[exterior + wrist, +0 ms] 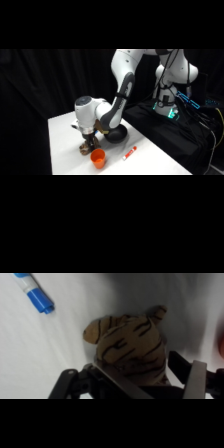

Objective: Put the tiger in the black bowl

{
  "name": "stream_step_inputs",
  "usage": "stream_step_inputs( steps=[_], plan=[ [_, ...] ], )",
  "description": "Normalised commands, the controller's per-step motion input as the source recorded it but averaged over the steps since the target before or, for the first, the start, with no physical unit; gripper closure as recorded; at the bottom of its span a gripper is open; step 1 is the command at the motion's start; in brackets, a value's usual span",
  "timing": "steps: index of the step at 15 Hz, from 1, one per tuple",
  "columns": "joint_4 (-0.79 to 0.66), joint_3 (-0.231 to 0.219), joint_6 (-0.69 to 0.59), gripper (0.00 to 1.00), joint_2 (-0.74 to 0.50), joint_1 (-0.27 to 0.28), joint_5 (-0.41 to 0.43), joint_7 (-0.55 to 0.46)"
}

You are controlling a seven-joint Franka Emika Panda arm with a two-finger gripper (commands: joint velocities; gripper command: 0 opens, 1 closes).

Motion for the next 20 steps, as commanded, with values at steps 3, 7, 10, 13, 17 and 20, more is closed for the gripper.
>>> stream_step_inputs(
  steps=[3,7,10,13,17,20],
  plan=[
    [0.26,-0.082,0.03,0.43,0.18,0.075,-0.029,0.13],
    [0.23,-0.068,-0.05,0.75,0.1,0.07,-0.017,0.11],
    [0.11,-0.052,-0.21,0.96,-0.11,0.056,-0.015,0.06],
    [-0.01,-0.023,-0.31,0.93,-0.33,0.031,-0.015,0.01],
    [-0.15,0.002,-0.33,0.92,-0.48,0.021,-0.045,-0.01],
    [-0.48,0.008,-0.2,0.92,-0.61,0.051,-0.129,0.03]
  ],
)
